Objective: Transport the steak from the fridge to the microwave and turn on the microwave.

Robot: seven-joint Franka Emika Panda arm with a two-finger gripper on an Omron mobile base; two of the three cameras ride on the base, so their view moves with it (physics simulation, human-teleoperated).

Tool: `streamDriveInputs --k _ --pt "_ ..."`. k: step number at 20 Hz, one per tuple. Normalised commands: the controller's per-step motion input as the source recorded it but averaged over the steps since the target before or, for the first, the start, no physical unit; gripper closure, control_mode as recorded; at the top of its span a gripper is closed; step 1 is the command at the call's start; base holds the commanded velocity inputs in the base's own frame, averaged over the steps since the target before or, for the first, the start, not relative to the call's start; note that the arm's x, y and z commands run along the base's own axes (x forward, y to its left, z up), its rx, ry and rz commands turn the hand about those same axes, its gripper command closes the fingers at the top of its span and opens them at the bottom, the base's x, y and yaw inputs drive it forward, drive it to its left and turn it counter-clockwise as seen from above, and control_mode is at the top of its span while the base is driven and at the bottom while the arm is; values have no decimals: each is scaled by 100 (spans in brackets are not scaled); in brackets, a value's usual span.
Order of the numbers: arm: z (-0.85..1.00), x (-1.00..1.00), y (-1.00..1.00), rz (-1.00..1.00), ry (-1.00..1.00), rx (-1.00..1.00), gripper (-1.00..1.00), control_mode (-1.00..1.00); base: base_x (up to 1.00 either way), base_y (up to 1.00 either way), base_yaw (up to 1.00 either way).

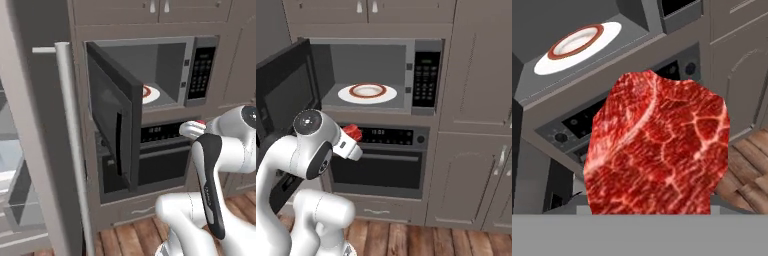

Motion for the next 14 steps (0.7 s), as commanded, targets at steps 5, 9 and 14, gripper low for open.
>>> streamDriveInputs --k 5,9,14 --pt "0 0 0 0 0 0 100 100 22 -55 19" --pt "0 0 0 0 0 0 100 100 39 -28 18" --pt "0 0 0 0 0 0 100 100 49 -12 16"
